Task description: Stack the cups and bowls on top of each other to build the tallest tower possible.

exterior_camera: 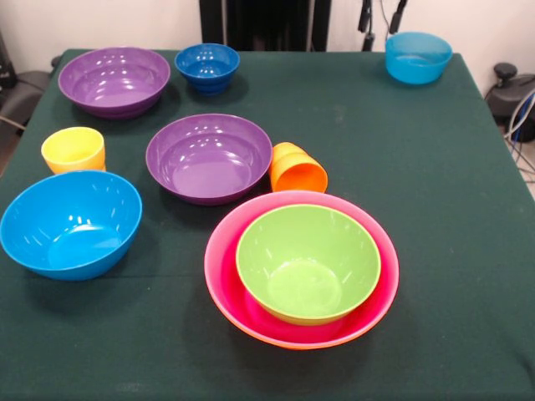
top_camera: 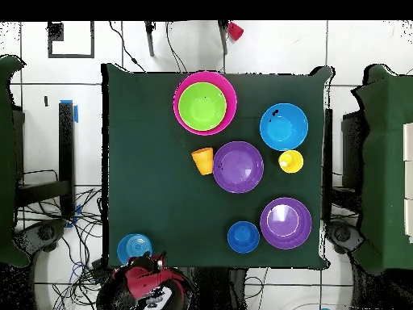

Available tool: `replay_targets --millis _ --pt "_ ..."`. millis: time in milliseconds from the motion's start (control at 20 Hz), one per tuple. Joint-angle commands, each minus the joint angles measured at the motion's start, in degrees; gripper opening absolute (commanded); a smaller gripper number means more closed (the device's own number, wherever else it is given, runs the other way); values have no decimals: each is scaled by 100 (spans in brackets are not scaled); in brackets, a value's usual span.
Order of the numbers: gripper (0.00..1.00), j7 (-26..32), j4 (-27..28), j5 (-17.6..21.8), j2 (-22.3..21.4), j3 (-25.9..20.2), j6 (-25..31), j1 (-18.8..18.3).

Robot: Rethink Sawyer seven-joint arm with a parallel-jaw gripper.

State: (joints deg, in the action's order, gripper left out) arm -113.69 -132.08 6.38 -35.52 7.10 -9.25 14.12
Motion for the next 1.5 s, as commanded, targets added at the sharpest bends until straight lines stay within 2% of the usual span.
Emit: replay_targets --millis 50,250,500,750,1000,1250,1500 --pt "100 -1278 134 -315 365 -481 -383 -45" --pt "100 -1253 189 -281 482 -467 -478 -64" --pt "100 -1247 170 -289 377 -525 -405 -104" --pt "100 -1351 39 -185 227 -919 -440 -442" --pt "100 -1423 20 -227 305 -1013 -639 -475" --pt "100 -1579 -72 -200 275 -1302 -779 -641" --pt "100 -1671 -90 -149 353 -1336 -929 -647"
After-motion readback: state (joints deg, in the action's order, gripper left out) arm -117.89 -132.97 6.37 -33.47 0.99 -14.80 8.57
